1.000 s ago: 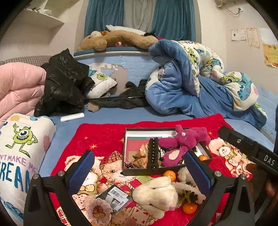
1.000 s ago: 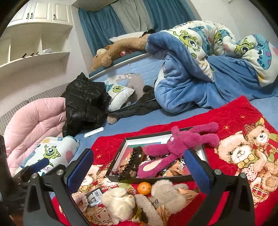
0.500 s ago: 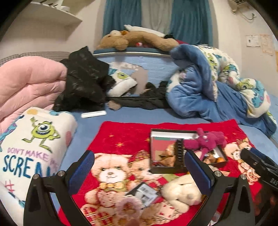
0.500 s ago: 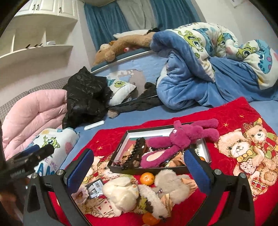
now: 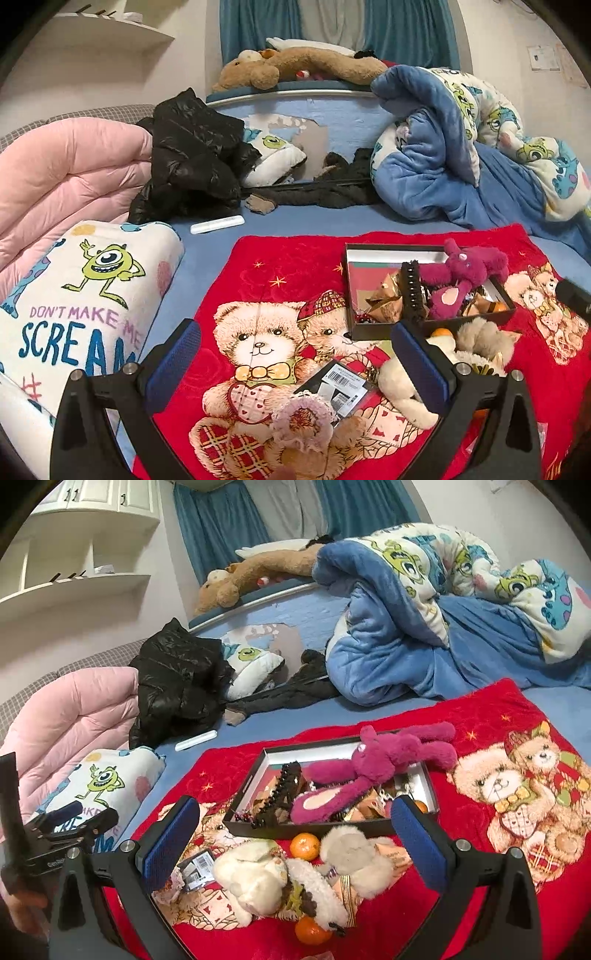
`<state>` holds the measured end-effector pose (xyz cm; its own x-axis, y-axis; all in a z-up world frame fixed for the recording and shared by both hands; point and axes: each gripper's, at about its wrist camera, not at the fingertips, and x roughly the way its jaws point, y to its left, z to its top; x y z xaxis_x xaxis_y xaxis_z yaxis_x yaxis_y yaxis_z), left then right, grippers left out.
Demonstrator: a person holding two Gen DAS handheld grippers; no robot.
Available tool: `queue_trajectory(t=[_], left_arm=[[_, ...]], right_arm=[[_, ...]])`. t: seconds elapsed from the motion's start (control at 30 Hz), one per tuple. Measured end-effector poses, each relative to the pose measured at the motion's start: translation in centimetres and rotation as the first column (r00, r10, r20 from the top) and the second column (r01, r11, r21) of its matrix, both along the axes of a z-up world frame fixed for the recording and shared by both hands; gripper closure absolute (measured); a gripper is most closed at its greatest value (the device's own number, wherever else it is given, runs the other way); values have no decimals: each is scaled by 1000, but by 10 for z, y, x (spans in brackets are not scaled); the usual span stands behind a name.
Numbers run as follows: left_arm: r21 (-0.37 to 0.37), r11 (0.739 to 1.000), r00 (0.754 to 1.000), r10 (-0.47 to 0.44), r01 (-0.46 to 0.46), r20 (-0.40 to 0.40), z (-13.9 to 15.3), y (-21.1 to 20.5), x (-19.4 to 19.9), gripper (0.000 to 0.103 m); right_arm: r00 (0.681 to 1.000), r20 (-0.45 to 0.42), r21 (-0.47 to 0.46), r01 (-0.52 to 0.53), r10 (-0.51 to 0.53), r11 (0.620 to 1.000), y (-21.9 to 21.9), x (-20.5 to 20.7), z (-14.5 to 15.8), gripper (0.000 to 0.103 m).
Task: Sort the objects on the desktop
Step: 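Reach the right gripper to a mandarin orange while the left reaches toward the pink scrunchie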
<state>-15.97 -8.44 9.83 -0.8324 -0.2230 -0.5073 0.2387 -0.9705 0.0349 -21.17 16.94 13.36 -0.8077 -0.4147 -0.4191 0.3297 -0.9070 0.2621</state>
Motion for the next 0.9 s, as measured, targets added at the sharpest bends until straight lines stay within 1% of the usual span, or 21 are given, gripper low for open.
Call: queue_trajectory(t=[0.23,0.33,0.37,0.43,0.53,0.57,0.63,0.67,0.73,0.77,0.83,0.9], left_arm=[[17,1000,1000,-11,11,5,-6,4,9,0],[47,999,1000,-8,8,8,-21,0,21,0],[64,998,1000,-9,8,13,-30,-3,25,0],[76,997,999,-18,16,29,-47,-7,26,0],[65,998,999,13,-15,41,-53,-12,19,0],[88,996,1000,7,-10,30,-54,-15,20,0],[135,990,999,-31,28,20,-57,-20,22,0],[145,989,999,-35,31,22,-60,-22,21,0],[124,992,999,-17,11,52,-66,-22,16,0],[103,995,996,-16,7,87,-73,-22,12,0],[75,997,992,-12,3,125,-81,-21,7,0],[57,998,987,-3,-6,160,-89,-21,3,0]], right_arm=[[999,29,30,-15,14,999,-1,4,-11,0],[999,36,27,-23,22,999,-2,11,-16,0],[999,37,31,-20,19,999,-3,13,-20,0],[998,60,38,-18,15,999,-6,17,-35,0],[994,98,-4,-44,44,999,-5,26,-67,0],[992,120,-9,-47,48,999,-6,27,-79,0],[988,146,15,-50,47,999,-10,23,-87,0],[989,142,25,-55,51,998,-13,23,-88,0],[991,127,26,-53,50,998,-13,24,-89,0],[990,133,27,-52,48,998,-13,23,-90,0],[986,164,27,-45,40,999,-11,19,-98,0],[976,215,37,-39,30,999,-13,11,-108,0]])
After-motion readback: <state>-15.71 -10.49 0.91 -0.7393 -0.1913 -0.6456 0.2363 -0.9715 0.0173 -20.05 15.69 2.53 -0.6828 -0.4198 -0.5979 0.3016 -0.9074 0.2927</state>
